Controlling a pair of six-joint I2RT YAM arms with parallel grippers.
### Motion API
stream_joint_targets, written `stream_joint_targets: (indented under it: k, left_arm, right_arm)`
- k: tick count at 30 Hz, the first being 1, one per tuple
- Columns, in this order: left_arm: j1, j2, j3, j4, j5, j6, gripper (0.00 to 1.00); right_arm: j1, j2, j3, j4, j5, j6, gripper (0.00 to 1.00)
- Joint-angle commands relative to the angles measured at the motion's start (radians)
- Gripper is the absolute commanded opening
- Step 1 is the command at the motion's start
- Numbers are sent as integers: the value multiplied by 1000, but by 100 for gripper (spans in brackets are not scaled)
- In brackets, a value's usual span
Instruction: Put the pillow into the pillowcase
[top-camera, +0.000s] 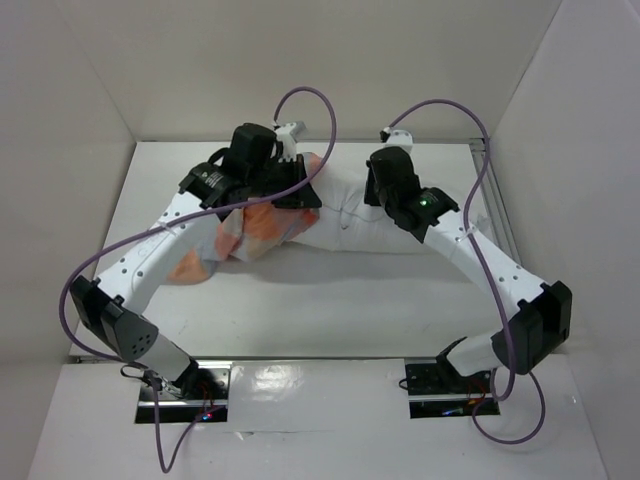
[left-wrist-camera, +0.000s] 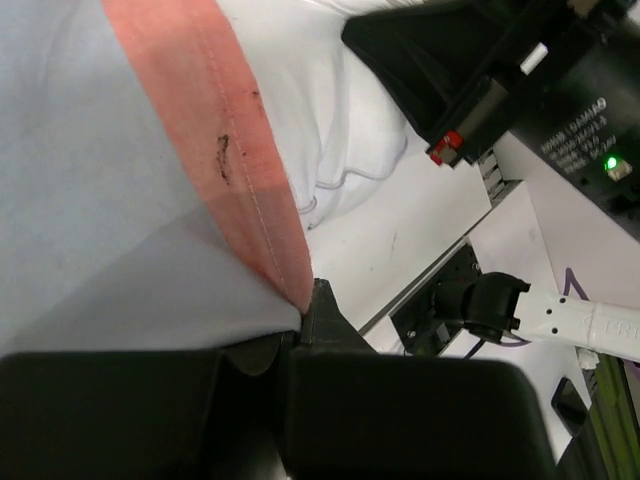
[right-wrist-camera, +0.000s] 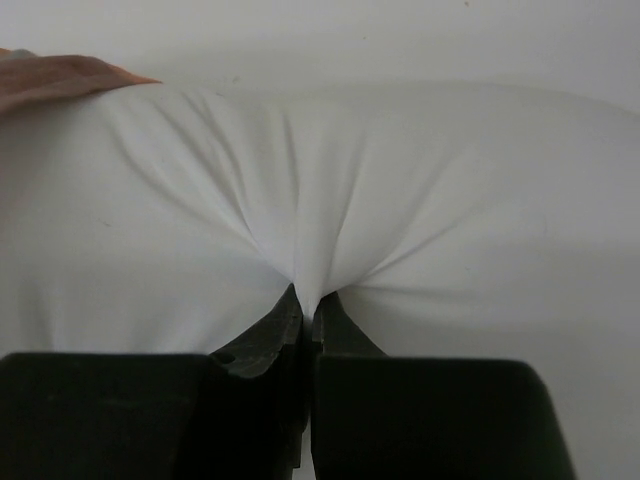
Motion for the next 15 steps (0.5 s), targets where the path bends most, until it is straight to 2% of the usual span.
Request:
stream_joint_targets:
  k: [1,3,4,5,7,9,10,11,12,13,14,15]
  left_arm:
    - [-13,56,71,72,-3,19,0]
    - [-4,122,134,72,-31,42,0]
    - [-4,164,224,72,-31,55,0]
    - [12,257,278,60,-56,78,0]
    - [38,354,438,40,-70,98,0]
    - [56,467,523,40,-106,120,0]
    - [74,494,554,50,-116,120,0]
    - [85,517,603,70,-116,131,4]
    - [99,537,622,70,-103,131,19]
    - [125,550,637,81,-94,131,43]
    - [137,551,637,93,-82,131,82]
    - [147,541,624,118,-93,120,90]
  right_arm:
    - [-64,48,99,179,-86,22,0]
    - [-104,139,163,202,-119,22,0]
    - [-150,181,193,202,-145,22,0]
    - [-172,228,234,202,-165,22,0]
    - [-210,381,387,176,-191,22,0]
    - [-255,532,569,116,-243,12,1]
    - [-267,572,626,95,-266,3,12]
    - [-281,606,685,73,-307,-22,64]
    - [-281,632,782,50,-308,-31,77]
    - [-281,647,812,33,-325,-45,84]
    - [-281,635,822,33,-311,-57,97]
    - [-281,611,790,48,-311,-76,100]
